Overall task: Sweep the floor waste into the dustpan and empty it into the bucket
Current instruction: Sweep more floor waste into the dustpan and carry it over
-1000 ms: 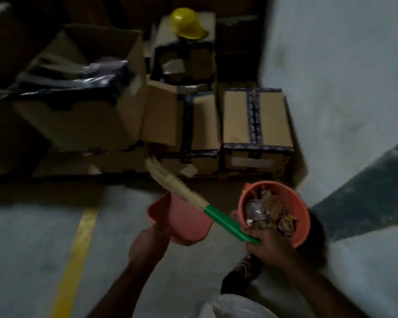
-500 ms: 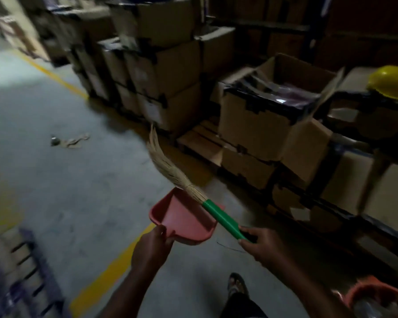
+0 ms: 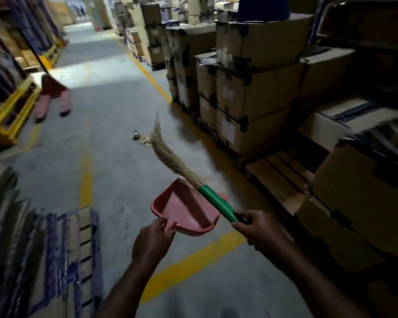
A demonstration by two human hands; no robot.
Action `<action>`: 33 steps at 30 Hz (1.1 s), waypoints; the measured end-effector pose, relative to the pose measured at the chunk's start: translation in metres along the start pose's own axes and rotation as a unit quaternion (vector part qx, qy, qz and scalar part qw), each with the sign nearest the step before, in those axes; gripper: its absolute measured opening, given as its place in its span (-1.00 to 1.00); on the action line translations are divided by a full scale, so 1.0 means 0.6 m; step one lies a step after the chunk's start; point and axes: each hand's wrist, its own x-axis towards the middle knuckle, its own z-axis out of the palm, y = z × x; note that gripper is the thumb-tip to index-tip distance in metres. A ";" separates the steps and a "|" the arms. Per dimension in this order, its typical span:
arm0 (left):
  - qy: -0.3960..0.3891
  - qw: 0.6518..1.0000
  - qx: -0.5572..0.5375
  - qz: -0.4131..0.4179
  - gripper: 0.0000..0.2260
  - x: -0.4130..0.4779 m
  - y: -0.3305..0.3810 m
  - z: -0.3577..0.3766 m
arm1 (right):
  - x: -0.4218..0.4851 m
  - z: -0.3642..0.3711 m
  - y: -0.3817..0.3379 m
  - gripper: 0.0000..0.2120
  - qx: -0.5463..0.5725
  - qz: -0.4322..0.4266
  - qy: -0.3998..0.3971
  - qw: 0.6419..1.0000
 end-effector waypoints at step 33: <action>0.028 0.972 -0.077 -0.222 -0.70 0.933 -0.394 -0.164 | 0.964 0.521 -0.573 -0.59 0.002 0.018 -0.185 0.983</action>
